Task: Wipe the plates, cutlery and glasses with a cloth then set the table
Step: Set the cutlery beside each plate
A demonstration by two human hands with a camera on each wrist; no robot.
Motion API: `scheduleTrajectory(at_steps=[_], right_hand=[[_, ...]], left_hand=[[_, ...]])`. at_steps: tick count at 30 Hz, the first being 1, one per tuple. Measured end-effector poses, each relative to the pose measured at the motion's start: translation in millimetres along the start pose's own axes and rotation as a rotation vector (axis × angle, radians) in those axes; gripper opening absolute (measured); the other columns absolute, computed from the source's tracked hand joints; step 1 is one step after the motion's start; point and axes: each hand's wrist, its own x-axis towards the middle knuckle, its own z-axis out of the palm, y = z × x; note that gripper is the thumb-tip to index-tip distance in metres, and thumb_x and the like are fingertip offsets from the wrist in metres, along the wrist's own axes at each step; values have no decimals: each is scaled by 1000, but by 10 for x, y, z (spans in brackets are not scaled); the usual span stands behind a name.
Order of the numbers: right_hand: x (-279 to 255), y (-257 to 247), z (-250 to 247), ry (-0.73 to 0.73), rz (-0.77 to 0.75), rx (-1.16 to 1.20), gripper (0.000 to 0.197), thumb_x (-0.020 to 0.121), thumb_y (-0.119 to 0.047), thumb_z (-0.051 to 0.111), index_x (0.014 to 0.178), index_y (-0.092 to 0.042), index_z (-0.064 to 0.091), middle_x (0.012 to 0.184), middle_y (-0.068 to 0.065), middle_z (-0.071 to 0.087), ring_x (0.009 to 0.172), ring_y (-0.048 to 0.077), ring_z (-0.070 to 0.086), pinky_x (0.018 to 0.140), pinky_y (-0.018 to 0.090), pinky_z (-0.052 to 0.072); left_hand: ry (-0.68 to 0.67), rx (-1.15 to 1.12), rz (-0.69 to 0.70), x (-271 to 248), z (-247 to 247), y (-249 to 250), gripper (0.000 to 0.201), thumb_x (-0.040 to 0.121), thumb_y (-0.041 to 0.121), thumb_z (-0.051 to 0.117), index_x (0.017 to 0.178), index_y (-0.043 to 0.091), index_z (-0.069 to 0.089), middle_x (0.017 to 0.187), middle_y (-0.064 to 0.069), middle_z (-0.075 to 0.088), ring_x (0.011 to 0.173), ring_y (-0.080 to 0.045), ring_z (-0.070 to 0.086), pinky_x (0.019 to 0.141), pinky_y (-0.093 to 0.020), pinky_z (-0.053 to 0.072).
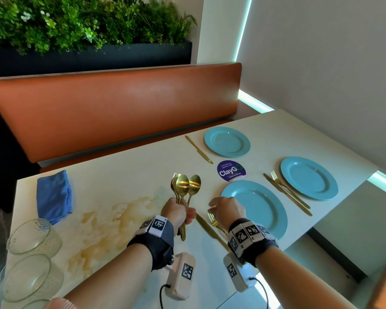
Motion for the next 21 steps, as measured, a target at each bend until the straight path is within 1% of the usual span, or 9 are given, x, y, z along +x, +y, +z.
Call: scheduleTrajectory(at_steps=[2, 4, 7, 9, 12, 14, 16, 18, 21], right_hand=[[44, -67, -67, -45, -35, 125, 25, 89, -36, 58, 107, -22, 69, 111, 0, 68, 102, 18, 63, 86, 26, 50], [81, -91, -146, -105, -61, 217, 28, 90, -37, 54, 102, -17, 71, 106, 1, 71, 93, 16, 65, 73, 19, 48], [111, -23, -273, -122, 2, 464, 25, 91, -32, 55, 91, -13, 71, 78, 3, 69, 58, 11, 57, 52, 16, 44], [144, 74, -323, -142, 40, 548, 17, 89, -27, 57, 82, -16, 69, 67, -1, 61, 54, 9, 51, 48, 18, 42], [240, 272, -397, -175, 101, 710, 19, 88, -17, 58, 70, -18, 64, 66, -3, 57, 58, 10, 48, 49, 19, 40], [335, 426, -450, -197, 133, 794, 21, 89, -15, 58, 69, -18, 62, 65, -3, 56, 58, 10, 47, 49, 19, 38], [438, 605, -520, -201, 152, 840, 21, 89, -13, 58, 69, -16, 60, 66, -1, 57, 55, 11, 46, 47, 20, 35], [585, 840, -629, -170, 171, 810, 23, 89, -13, 58, 67, -16, 57, 67, -1, 60, 52, 11, 45, 45, 20, 35], [828, 1301, -813, -110, 157, 496, 26, 90, -17, 57, 64, -22, 56, 74, -3, 62, 56, 9, 48, 47, 17, 38]], left_hand=[[-23, -8, 4, -16, 34, 87, 14, 100, 7, 35, 102, 5, 49, 78, -13, 68, 57, -20, 63, 45, -22, 52], [-87, 3, 28, -33, 100, 173, 14, 100, 8, 35, 101, 5, 49, 87, -17, 68, 64, -26, 67, 59, -31, 59], [-201, 65, 92, -60, 247, 266, 17, 100, 11, 37, 102, 3, 52, 92, -19, 67, 77, -32, 69, 80, -44, 59], [-257, 70, 101, -64, 356, 300, 12, 99, 10, 39, 103, 5, 49, 87, -17, 66, 71, -27, 68, 76, -39, 59], [-322, 67, 98, -65, 546, 357, 5, 99, 9, 43, 98, 9, 48, 83, -14, 65, 67, -23, 66, 74, -36, 57], [-316, 104, 109, -32, 707, 396, 4, 99, 11, 45, 96, 12, 49, 84, -12, 66, 70, -23, 66, 75, -35, 56], [-261, 161, 124, 49, 876, 419, 6, 97, 10, 45, 97, 12, 50, 83, -10, 66, 69, -21, 64, 66, -30, 54], [-198, 154, 107, 143, 1037, 472, 10, 97, 7, 39, 96, 10, 48, 85, -11, 65, 68, -20, 61, 60, -26, 51], [-143, 130, 98, 335, 1259, 576, 9, 97, 7, 40, 93, 10, 48, 85, -10, 64, 66, -19, 59, 59, -27, 48]])
